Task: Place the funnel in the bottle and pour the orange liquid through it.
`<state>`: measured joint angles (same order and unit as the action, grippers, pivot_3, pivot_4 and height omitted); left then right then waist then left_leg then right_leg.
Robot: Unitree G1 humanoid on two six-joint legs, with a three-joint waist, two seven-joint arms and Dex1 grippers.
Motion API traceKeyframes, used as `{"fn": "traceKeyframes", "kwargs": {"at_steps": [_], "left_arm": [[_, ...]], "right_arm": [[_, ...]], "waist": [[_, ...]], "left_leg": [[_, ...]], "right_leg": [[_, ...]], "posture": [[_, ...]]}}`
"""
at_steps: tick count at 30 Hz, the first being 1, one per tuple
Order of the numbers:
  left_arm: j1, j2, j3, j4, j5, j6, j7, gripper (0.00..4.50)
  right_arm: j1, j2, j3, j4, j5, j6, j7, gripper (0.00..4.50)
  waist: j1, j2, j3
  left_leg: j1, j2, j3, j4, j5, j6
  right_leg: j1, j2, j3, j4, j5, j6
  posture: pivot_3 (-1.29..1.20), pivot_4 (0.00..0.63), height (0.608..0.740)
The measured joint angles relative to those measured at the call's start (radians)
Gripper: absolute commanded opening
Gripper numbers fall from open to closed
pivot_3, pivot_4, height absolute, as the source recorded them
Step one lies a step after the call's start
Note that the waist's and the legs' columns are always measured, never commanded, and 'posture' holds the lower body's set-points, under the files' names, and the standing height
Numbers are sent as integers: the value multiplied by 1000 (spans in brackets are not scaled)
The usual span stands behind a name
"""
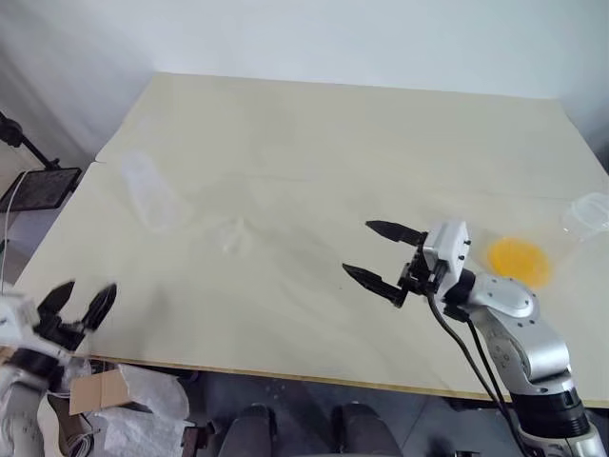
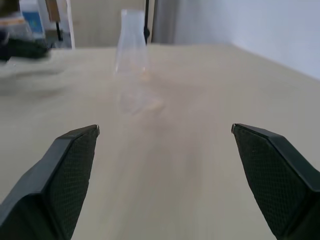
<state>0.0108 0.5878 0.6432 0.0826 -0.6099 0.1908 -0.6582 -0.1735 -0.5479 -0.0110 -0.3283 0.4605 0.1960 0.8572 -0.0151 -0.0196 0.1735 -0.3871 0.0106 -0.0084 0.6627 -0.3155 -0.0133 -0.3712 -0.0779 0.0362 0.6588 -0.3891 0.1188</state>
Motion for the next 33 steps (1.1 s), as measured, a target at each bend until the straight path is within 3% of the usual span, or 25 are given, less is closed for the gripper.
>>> {"fn": "traceKeyframes", "kwargs": {"at_steps": [7, 25, 28, 33], "left_arm": [[-297, 73, -110, 39, 42, 70, 83, 4500], [-631, 73, -268, 456, 243, -58, 144, 4500], [-660, 73, -271, 525, 261, -75, 139, 3948], [-670, 75, -281, 563, 279, -85, 123, 2628]], "right_arm": [[26, 11, -11, 3, 2, -10, 3, 4452], [81, 49, -9, -33, 1, -21, -39, 4452], [83, 49, -9, -35, 1, -21, -42, 4500], [89, 51, -9, -43, 1, -21, -52, 4500]], "waist": [[-20, 0, 0], [-13, 0, 0], [-14, 0, 0], [-12, 0, 0]], "left_leg": [[0, 1, 5, 0, 3, -5], [0, 1, 8, 2, 2, -4], [0, 1, 8, 2, 2, -4], [0, 1, 8, 2, 2, -4]], "right_leg": [[-3, 2, -3, 4, 0, 0], [-4, 1, -7, 5, 0, 0], [-4, 2, -7, 5, 0, 0], [-4, 1, -7, 5, 0, 0]], "posture": [[0, 150, 740], [0, 150, 740], [0, 150, 740], [0, 150, 740]]}}
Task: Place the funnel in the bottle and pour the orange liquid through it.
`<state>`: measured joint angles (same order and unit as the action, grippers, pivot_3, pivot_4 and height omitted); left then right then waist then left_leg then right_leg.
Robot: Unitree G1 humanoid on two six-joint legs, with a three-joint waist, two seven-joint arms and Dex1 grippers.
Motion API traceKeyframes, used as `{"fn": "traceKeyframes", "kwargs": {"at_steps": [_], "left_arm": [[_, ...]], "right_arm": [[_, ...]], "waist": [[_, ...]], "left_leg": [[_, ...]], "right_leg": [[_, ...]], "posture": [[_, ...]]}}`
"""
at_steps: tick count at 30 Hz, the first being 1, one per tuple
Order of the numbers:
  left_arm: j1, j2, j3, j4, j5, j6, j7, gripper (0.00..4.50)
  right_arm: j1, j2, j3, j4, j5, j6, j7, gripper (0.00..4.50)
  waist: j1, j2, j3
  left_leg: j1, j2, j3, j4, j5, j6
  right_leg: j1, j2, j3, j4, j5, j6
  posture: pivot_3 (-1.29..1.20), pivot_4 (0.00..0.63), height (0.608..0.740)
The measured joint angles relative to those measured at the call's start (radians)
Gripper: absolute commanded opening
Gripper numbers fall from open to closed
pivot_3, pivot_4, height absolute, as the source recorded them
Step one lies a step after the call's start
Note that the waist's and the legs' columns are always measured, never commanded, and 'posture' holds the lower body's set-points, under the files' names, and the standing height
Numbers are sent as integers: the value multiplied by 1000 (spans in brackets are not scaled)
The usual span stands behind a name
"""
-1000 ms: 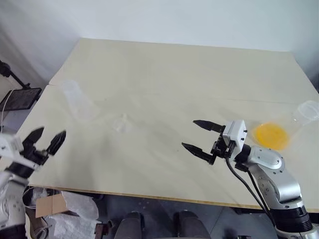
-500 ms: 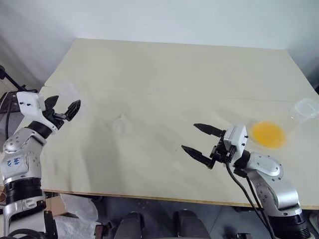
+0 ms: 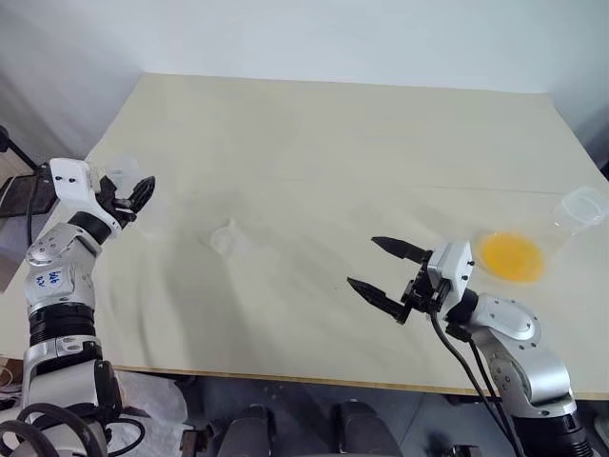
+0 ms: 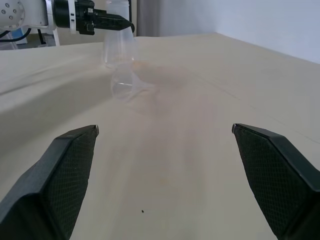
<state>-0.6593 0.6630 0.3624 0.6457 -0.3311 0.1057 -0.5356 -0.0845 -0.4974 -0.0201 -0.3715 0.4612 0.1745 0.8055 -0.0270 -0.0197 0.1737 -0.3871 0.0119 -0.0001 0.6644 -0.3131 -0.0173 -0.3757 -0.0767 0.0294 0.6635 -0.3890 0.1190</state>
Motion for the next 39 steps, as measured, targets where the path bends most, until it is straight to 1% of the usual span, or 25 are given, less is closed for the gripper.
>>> {"fn": "traceKeyframes", "kwargs": {"at_steps": [6, 9, 11, 13, 15, 17, 19, 21, 23, 25, 27, 31, 35, 38, 39], "left_arm": [[-6, 4, -3, 16, 10, -21, -38, 2627], [-30, 3, -1, 12, -16, -32, -106, 2627], [-67, 3, -3, -37, -49, -27, -172, 2627], [-134, 2, -61, -134, -94, 18, -302, 2627], [-203, -12, -130, -224, -125, 65, -412, 2627], [-247, -59, -217, -288, -139, 112, -515, 2627], [-262, -133, -298, -289, -137, 136, -584, 2627], [-268, -244, -398, -260, -120, 137, -647, 2627], [-274, -315, -466, -201, -85, 107, -677, 2627], [-286, -372, -500, -138, -47, 49, -688, 2627], [-315, -448, -510, -29, -5, -33, -681, 2627], [-346, -522, -526, 110, 51, -135, -679, 2627], [-359, -548, -531, 188, 100, -213, -680, 2627], [-362, -560, -532, 224, 119, -239, -680, 2627], [-362, -561, -532, 228, 123, -245, -680, 2977]], "right_arm": [[14, 7, 0, -13, -1, -2, -16, 4500], [21, 11, -2, -16, -4, -8, -29, 4500], [41, 10, -17, -26, -5, -12, -40, 4500], [89, -7, -64, -59, -5, -15, -54, 4500], [118, -20, -110, -86, -3, -16, -63, 4500], [169, -36, -159, -122, 1, -17, -72, 4500], [242, -42, -210, -152, 2, -18, -80, 4500], [341, -42, -268, -189, 1, -18, -95, 4500], [391, -38, -302, -225, 1, -19, -109, 4500], [446, -25, -329, -260, 0, -21, -129, 4500], [501, 5, -347, -304, -3, -21, -163, 4500], [545, 27, -349, -360, -12, -21, -201, 4500], [565, 42, -344, -391, -23, -20, -228, 4500], [564, 43, -339, -400, -33, -20, -241, 4500], [563, 44, -338, -402, -35, -20, -244, 4500]], "waist": [[0, 0, 0], [0, 0, 0], [2, -1, 0], [20, -1, 1], [29, -1, 0], [31, 2, -1], [32, 3, -1], [38, 2, -1], [27, 1, 0], [16, 1, 0], [20, 1, 0], [20, 1, 0], [26, 1, 0], [28, 1, 0], [29, 1, 0]], "left_leg": [[0, 0, 0, 0, 0, 0], [0, 0, 0, 0, 0, 0], [-2, 0, -2, 1, 0, 0], [-5, -1, -6, 3, 0, 0], [-5, -3, -5, 3, 0, 1], [-2, -6, -3, 2, -1, 3], [-2, -7, -2, 1, 0, 5], [-3, -7, -2, 2, 1, 5], [-4, -7, 3, 2, 1, 6], [-2, -5, 6, 1, 1, 6], [-1, -4, 6, 2, 2, 6], [0, -4, 8, 2, 2, 6], [0, -4, 8, 2, 2, 6], [-1, -5, 8, 2, 2, 6], [-1, -5, 8, 2, 2, 6]], "right_leg": [[0, 0, 0, 0, 0, 0], [0, 0, 0, 0, 0, 0], [0, 0, 0, 1, 0, 0], [0, 0, 0, 1, 1, 1], [1, -1, 0, 0, 1, 2], [3, -1, 0, 0, 2, 3], [3, 0, 0, -1, 2, 4], [3, 2, 1, -2, 3, 5], [2, 3, 4, -4, 3, 6], [1, 5, 6, -3, 3, 6], [1, 6, 6, -5, 3, 6], [1, 7, 8, -5, 3, 6], [1, 6, 8, -5, 3, 6], [1, 5, 8, -4, 3, 6], [1, 5, 8, -4, 3, 6]], "posture": [[0, 150, 740], [0, 150, 740], [0, 150, 740], [0, 150, 740], [0, 150, 740], [0, 150, 740], [0, 150, 740], [0, 150, 740], [0, 150, 740], [0, 150, 740], [0, 150, 740], [0, 150, 740], [0, 150, 740], [0, 150, 740], [0, 150, 740]]}}
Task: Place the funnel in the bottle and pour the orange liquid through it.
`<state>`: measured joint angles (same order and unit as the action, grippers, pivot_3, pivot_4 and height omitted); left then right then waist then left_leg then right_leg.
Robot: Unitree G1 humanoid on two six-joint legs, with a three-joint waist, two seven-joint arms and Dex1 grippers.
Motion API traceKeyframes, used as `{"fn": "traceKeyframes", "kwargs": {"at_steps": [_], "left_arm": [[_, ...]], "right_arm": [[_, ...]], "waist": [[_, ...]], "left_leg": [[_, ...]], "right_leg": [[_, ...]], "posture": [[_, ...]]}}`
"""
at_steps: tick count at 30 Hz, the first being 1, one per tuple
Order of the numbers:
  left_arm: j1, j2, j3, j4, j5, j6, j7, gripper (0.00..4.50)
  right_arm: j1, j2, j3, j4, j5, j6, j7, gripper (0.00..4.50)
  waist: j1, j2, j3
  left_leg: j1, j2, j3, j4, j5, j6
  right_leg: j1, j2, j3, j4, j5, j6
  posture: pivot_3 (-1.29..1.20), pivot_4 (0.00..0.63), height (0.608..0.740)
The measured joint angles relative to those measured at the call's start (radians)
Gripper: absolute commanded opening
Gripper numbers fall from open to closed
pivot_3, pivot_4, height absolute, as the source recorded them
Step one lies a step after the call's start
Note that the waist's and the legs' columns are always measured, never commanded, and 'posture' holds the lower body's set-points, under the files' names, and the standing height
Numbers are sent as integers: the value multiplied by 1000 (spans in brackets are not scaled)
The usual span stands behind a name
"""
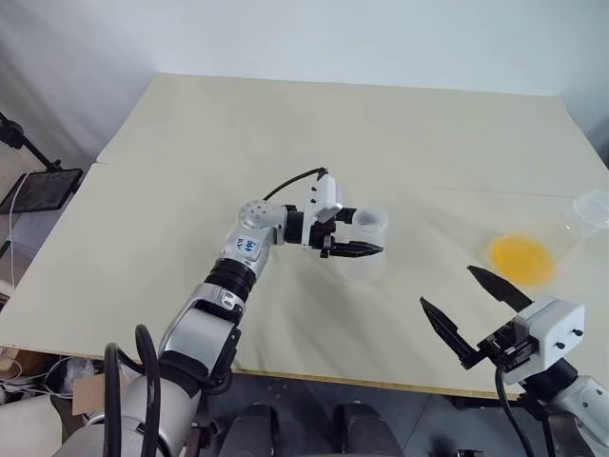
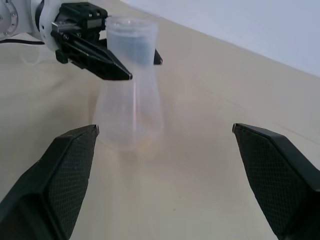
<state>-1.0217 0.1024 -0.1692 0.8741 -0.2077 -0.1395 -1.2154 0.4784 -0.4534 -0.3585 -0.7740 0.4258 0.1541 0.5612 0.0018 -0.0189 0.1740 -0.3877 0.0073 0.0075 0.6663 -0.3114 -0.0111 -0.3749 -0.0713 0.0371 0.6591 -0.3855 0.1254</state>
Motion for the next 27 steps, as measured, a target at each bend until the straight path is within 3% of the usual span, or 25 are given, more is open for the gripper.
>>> {"fn": "traceKeyframes", "kwargs": {"at_steps": [5, 14, 22, 27], "left_arm": [[0, -8, 3, 3, 11, -24, -19, 4471], [-1, 60, 96, -36, -43, -37, -101, 4471], [-70, 228, 255, -62, -101, -51, -40, 4471], [53, 349, 328, -187, -143, 96, 25, 4471]], "right_arm": [[-12, 12, 16, -3, -9, 0, -18, 4500], [-65, 9, 51, -3, -11, 4, -20, 4500], [-167, -27, 82, 56, 11, 21, 18, 4500], [-272, -53, 117, 99, 56, 44, 57, 4500]], "waist": [[-1, 0, 0], [-2, 0, 0], [-7, 0, 0], [-18, 1, 0]], "left_leg": [[0, 0, 0, 0, 0, 0], [0, 0, 0, 0, 0, 0], [0, 1, 0, 0, 0, 0], [0, 2, -1, 0, 0, 0]], "right_leg": [[0, 0, 0, 0, 0, 0], [0, 0, 0, 1, 0, 0], [0, 0, -1, 4, 0, 0], [0, -5, -1, 4, 0, 0]], "posture": [[0, 150, 740], [0, 150, 740], [0, 150, 740], [0, 150, 740]]}}
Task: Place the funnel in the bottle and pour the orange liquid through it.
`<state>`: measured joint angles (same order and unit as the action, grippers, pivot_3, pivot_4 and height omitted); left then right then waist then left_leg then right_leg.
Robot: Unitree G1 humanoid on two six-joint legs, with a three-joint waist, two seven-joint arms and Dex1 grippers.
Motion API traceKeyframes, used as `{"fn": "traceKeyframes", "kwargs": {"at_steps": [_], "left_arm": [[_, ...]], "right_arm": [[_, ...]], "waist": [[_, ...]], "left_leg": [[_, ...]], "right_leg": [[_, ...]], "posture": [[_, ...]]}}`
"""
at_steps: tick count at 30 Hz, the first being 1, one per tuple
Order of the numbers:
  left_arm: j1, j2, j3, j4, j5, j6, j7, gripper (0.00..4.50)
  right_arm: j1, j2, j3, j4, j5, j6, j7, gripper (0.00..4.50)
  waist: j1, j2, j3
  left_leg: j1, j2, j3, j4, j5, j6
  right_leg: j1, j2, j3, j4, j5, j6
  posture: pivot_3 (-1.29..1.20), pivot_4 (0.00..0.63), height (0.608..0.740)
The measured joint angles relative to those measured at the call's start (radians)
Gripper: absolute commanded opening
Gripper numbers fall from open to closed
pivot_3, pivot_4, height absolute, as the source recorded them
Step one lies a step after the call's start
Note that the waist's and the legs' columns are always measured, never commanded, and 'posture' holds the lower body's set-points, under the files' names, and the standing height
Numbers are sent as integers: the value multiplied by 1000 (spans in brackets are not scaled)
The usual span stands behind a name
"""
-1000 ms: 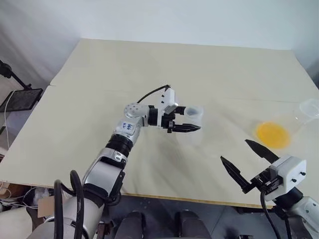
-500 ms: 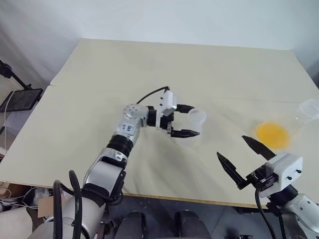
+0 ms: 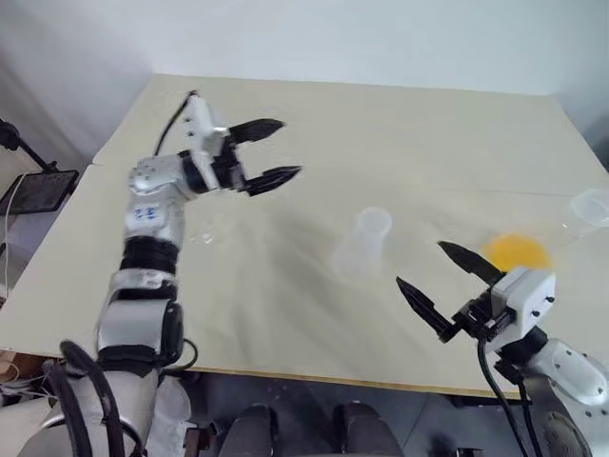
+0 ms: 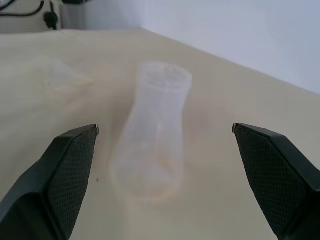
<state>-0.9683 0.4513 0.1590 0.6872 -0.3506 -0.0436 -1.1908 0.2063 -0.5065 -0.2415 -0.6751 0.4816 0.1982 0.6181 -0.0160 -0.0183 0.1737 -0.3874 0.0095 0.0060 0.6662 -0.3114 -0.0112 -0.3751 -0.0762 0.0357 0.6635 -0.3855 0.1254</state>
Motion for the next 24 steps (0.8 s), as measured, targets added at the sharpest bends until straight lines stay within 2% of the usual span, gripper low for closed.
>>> {"fn": "traceKeyframes", "kwargs": {"at_steps": [3, 5, 8, 11, 14, 18, 22, 24], "left_arm": [[144, 59, 23, -87, -2, 55, 22, 4471], [300, 112, 62, -193, -15, 101, 49, 4471], [634, 208, 231, -335, -37, 151, 144, 4471], [847, 229, 380, -406, -42, 155, 240, 4471], [966, 229, 457, -479, -68, 177, 281, 4471], [1084, 208, 477, -580, -95, 213, 308, 4471], [1071, 173, 414, -674, -117, 254, 339, 4471], [1008, 153, 359, -681, -114, 257, 358, 4471]], "right_arm": [[-48, -14, 13, 17, 26, 22, 17, 4500], [-107, -36, 46, 18, 59, 49, 41, 4500], [-212, -66, 121, 24, 61, 76, 87, 4500], [-272, -71, 170, 32, 64, 94, 108, 4500], [-312, -71, 200, 38, 69, 97, 126, 4500], [-319, -74, 204, 68, 66, 88, 153, 4500], [-266, -93, 189, 94, 45, 64, 178, 4500], [-206, -113, 178, 99, 25, 43, 196, 4500]], "waist": [[-8, 0, 0], [-20, 0, 0], [-41, 0, 0], [-25, -1, 0], [4, -2, 0], [15, -2, 0], [16, -2, 0], [15, -2, 0]], "left_leg": [[0, 0, -2, 0, 0, 0], [0, 1, -1, 0, 0, 0], [0, 4, -3, -2, -1, -1], [0, 3, -7, -2, -1, -1], [0, 0, -10, -2, -3, 2], [0, 0, -10, -3, -3, 3], [0, 0, -11, -3, -3, 3], [0, -1, -11, -3, -3, 2]], "right_leg": [[0, -1, -2, 0, 0, 0], [0, -1, 0, 0, 0, 0], [-1, -2, 0, -1, 1, -1], [0, -4, -3, -3, 1, -2], [3, -7, -4, -6, 1, -3], [6, -8, -5, -11, 2, -3], [6, -8, -6, -11, 2, -3], [6, -7, -6, -10, 2, -3]], "posture": [[0, 150, 740], [0, 150, 740], [0, 150, 740], [0, 150, 740], [0, 150, 740], [0, 150, 740], [0, 150, 740], [0, 150, 740]]}}
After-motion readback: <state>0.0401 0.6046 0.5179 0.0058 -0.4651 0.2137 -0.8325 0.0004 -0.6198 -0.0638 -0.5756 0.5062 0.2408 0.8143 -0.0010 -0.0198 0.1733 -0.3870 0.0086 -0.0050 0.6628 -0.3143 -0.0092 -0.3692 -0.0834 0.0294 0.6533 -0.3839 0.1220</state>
